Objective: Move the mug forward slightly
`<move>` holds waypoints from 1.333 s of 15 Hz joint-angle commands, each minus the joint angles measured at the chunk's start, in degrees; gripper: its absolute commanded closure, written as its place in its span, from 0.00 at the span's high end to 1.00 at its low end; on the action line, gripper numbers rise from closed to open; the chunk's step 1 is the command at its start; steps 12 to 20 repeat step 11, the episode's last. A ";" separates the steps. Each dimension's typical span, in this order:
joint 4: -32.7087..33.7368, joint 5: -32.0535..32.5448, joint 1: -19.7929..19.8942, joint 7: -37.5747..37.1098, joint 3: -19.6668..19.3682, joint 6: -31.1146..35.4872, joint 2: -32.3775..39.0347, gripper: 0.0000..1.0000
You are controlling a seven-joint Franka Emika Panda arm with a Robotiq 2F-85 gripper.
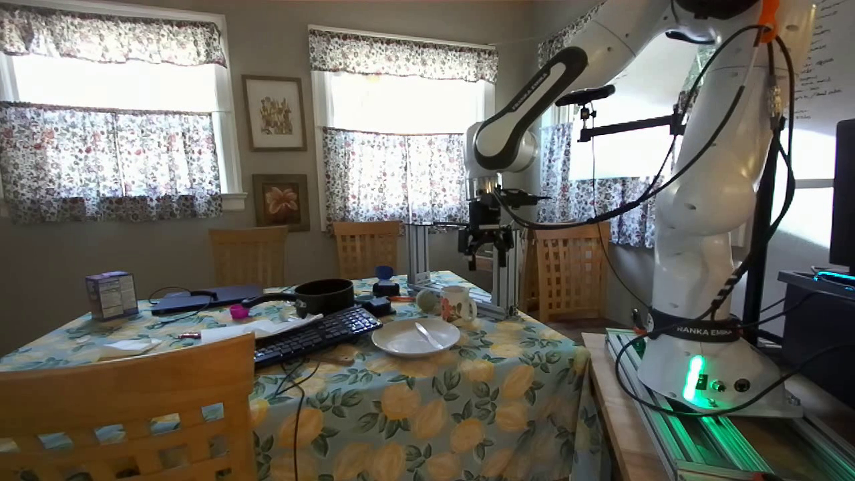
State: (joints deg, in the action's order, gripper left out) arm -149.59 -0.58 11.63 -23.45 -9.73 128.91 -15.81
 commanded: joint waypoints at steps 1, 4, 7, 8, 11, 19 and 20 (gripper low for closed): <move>-2.73 1.40 2.30 -5.83 2.95 -5.52 -9.64 1.00; -0.94 2.97 5.04 -10.90 4.97 -11.09 -13.31 1.00; 0.15 1.98 5.15 -9.25 4.80 -11.70 -12.19 1.00; 0.36 2.50 5.79 -9.62 4.86 -13.28 -13.34 1.00; 0.40 2.79 6.35 -9.84 4.90 -14.49 -14.66 1.00; 0.40 2.79 6.35 -9.84 4.90 -14.49 -14.66 1.00; 0.40 2.79 6.35 -9.84 4.90 -14.49 -14.66 1.00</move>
